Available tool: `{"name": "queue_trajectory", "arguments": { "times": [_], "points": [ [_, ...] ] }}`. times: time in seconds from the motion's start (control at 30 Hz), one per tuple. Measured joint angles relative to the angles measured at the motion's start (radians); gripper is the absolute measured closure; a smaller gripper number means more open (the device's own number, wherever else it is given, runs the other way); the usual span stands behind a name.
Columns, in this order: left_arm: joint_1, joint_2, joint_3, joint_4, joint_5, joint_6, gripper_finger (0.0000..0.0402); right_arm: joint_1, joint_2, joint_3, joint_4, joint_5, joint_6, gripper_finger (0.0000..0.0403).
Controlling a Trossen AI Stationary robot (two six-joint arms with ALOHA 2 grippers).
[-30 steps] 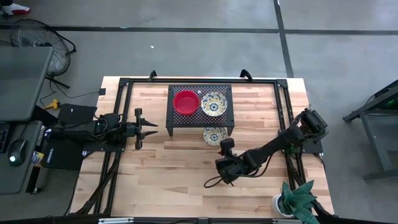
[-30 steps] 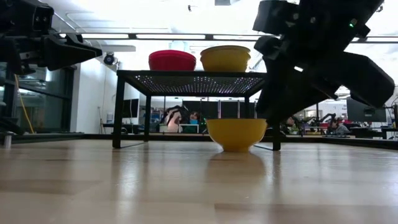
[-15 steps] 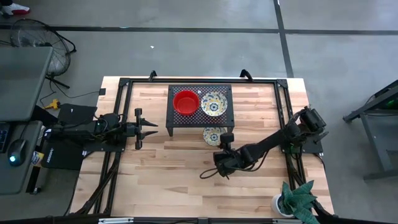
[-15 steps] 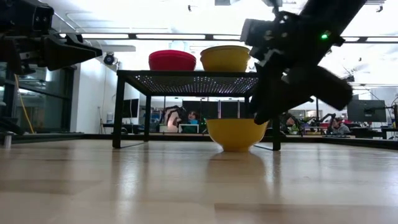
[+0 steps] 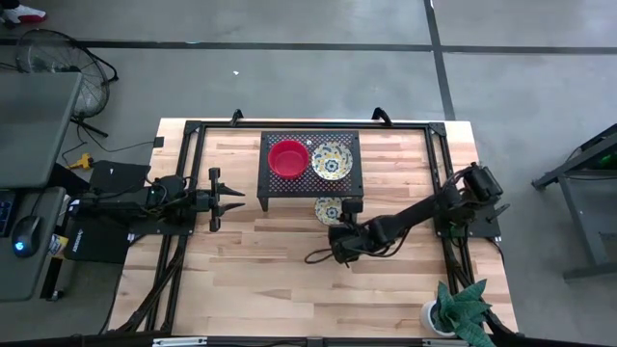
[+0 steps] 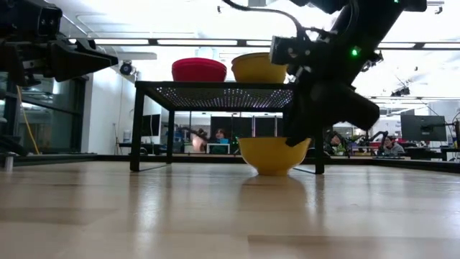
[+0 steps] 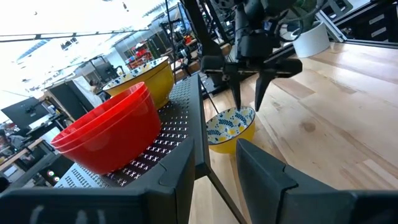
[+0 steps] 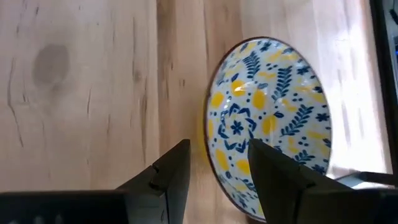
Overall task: Pick & Place Mini bowls
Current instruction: Stack the white patterned bowl on the white patterned bowls on the shelf
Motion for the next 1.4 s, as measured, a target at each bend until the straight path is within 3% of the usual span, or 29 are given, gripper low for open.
{"name": "queue_trajectory", "arguments": {
  "times": [0.2, 0.4, 0.83, 1.4],
  "points": [
    [0.000, 0.000, 0.000, 0.000, 0.000, 0.000, 0.0289, 0.000, 0.038, 0.000, 0.024, -0.053, -0.021, 0.0254],
    [0.000, 0.000, 0.000, 0.000, 0.000, 0.000, 0.0289, -0.009, 0.040, 0.000, 0.044, 0.004, -0.022, 0.0254],
    [0.000, 0.000, 0.000, 0.000, 0.000, 0.000, 0.0289, -0.019, 0.040, -0.003, 0.042, -0.033, -0.015, 0.0264],
    [0.000, 0.000, 0.000, 0.000, 0.000, 0.000, 0.0289, -0.019, 0.040, -0.003, 0.054, -0.075, -0.016, 0.0385]
  ]
}}
